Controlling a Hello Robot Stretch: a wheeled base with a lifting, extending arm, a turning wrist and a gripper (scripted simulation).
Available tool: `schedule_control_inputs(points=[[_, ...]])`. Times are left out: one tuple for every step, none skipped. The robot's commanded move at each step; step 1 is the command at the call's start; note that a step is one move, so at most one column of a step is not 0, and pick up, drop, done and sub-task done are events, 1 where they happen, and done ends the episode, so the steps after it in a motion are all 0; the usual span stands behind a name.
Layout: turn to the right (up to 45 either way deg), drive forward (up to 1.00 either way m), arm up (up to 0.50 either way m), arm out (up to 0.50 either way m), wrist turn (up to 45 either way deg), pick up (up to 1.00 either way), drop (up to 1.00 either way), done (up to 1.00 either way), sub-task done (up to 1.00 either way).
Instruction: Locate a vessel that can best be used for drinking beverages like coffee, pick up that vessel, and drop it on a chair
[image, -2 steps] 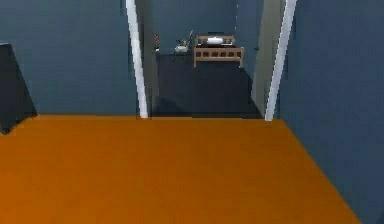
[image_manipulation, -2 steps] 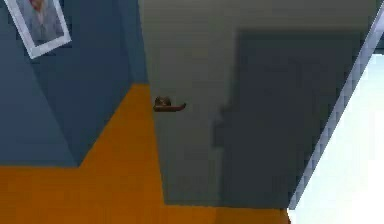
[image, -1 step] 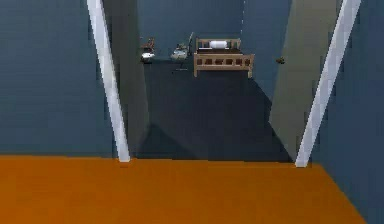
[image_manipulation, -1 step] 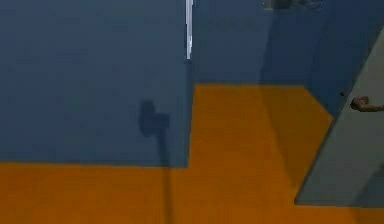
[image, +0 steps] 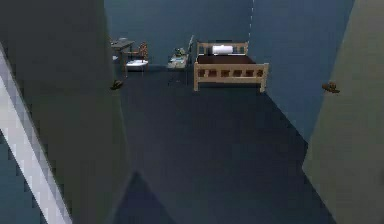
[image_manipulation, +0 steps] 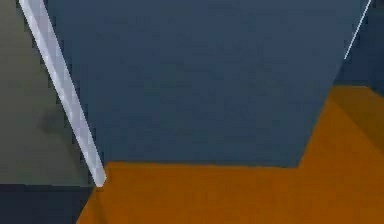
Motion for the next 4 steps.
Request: schedule_control_inputs(points=[[0.0, 1.00, 0.00, 0.00, 0.0, 0.00, 0.00, 0.00, 0.00], [0.0, 1.00, 0.00, 0.00, 0.0, 0.00, 0.00, 0.00, 0.00], [-45.0, 0.00, 0.00, 0.00, 0.0, 0.00, 0.00, 0.00, 0.00], [-12.0, 0.00, 0.00, 0.00, 0.0, 0.00, 0.00, 0.00, 0.00]])
